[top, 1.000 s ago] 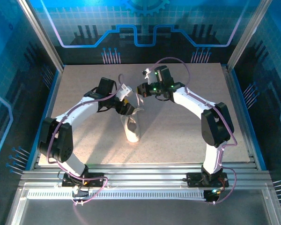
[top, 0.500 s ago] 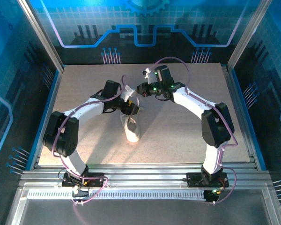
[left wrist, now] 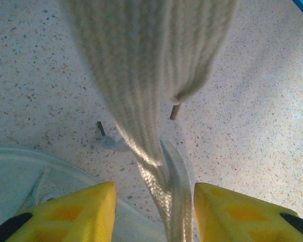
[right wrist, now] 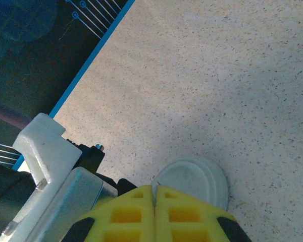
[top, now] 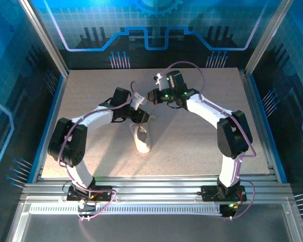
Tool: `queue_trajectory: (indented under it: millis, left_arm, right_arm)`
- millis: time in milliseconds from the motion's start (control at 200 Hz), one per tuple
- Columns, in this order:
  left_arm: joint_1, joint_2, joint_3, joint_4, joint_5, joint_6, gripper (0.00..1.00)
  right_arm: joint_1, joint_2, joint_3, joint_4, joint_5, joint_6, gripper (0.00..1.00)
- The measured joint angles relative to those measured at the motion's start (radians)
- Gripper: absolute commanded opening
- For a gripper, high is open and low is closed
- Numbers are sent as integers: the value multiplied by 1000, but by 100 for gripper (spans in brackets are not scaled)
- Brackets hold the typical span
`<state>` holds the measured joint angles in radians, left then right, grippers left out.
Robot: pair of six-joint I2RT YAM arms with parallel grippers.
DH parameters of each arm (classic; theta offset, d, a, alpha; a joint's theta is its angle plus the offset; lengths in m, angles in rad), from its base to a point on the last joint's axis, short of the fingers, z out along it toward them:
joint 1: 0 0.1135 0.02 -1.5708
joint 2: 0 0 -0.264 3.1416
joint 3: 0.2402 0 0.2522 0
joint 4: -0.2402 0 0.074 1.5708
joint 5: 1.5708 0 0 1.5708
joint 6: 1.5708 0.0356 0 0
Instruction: Tie the shoes
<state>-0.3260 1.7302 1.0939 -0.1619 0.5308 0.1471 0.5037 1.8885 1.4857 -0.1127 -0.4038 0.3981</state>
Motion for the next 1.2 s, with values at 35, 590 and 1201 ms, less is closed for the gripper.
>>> queue_trajectory:
  millis: [35, 590, 1201]
  left_arm:
    - [0, 2, -4, 5, 0, -7, 37]
    - [0, 6, 26, -86, -19, -45, 0]
    - [0, -37, 143, -278, -113, -175, 0]
  right_arm:
    - [0, 0, 0, 2, 4, 3, 0]
    - [-19, -122, -204, 148, 22, 61, 55]
    - [9, -302, -537, 213, 106, -102, 56]
